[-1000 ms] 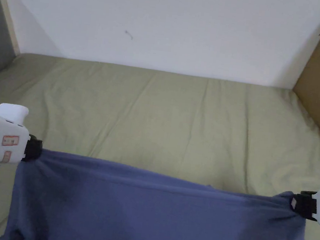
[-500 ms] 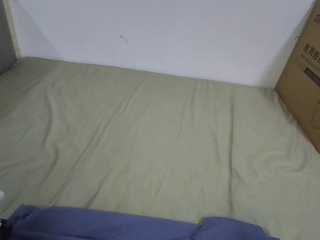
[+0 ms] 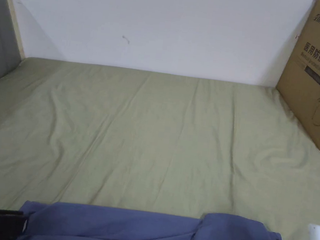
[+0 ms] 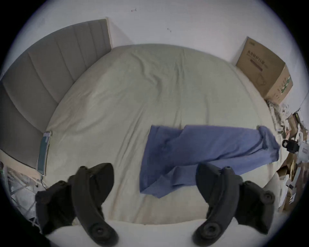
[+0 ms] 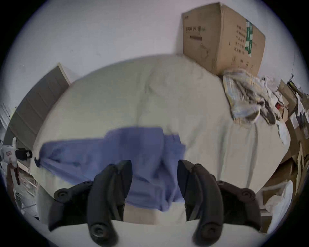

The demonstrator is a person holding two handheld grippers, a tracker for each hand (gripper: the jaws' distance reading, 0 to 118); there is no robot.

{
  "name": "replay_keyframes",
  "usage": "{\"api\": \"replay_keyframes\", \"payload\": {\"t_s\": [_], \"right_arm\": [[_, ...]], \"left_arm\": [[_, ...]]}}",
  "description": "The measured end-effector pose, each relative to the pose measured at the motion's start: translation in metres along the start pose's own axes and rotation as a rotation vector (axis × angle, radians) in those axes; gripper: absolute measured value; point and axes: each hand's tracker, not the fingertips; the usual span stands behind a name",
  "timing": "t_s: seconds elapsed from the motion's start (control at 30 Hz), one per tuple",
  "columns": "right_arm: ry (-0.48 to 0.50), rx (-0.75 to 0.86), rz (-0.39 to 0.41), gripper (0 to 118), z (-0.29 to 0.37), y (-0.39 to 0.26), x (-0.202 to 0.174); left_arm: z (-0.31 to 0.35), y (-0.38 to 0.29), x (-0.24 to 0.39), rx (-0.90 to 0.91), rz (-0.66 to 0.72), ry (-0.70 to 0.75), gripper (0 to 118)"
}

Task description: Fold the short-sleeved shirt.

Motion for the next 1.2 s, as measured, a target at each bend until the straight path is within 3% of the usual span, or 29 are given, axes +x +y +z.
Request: {"api": "replay_keyframes", "payload": {"t_s": [0.03, 0.07, 0.1, 0.13, 0.17, 0.33, 0.47, 0.73, 0.83, 0.87, 0.97, 1.0, 1.1, 1.2], "right_arm": [[0.0, 0.05, 0.001, 27, 0.007, 0.008, -0.011], [0.002, 0.092, 0.003, 4, 0.012, 0.014, -0.019], [-0.005, 0.149, 0.006, 1, 0.016, 0.019, -0.03], [-0.009, 0.207, 0.009, 1, 0.02, 0.023, -0.039], [0.016, 0.247, 0.022, 1, 0.025, 0.027, -0.053], [-0.07, 0.525, 0.135, 1, 0.041, 0.018, -0.122], [-0.051, 0.574, 0.112, 1, 0.044, 0.009, -0.161], [-0.039, 0.623, 0.177, 1, 0.034, -0.003, -0.205], [-0.07, 0.655, 0.212, 1, 0.029, -0.001, -0.217], [-0.068, 0.643, 0.216, 1, 0.026, 0.0, -0.219], [-0.061, 0.615, 0.203, 1, 0.019, 0.004, -0.225], [-0.059, 0.613, 0.202, 1, 0.017, 0.004, -0.227], [-0.067, 0.602, 0.216, 1, 0.009, 0.007, -0.235], [-0.061, 0.582, 0.249, 1, 0.004, 0.009, -0.243]], "left_arm": [[0.007, 0.003, 0.002, 0.032, 0.006, -0.037, 73], [0.012, 0.005, 0.004, 0.051, 0.011, -0.064, 44], [0.019, 0.006, 0.01, 0.069, 0.013, -0.085, 7], [0.021, 0.006, 0.013, 0.076, 0.006, -0.088, 0], [0.024, 0.006, 0.016, 0.084, -0.001, -0.085, 0], [0.034, -0.005, 0.02, 0.124, 0.042, -0.086, 0], [0.031, -0.013, 0.007, 0.102, 0.077, -0.095, 0], [0.011, -0.024, -0.039, 0.064, 0.199, -0.135, 0], [0.002, -0.024, -0.05, 0.038, 0.24, -0.216, 0], [-0.002, -0.025, -0.055, 0.044, 0.263, -0.25, 2], [-0.018, -0.023, -0.073, 0.008, 0.347, -0.373, 70], [-0.025, -0.022, -0.077, -0.013, 0.368, -0.391, 88], [-0.044, -0.022, -0.084, -0.014, 0.399, -0.451, 105], [-0.067, -0.021, -0.087, -0.05, 0.44, -0.538, 105]]}}
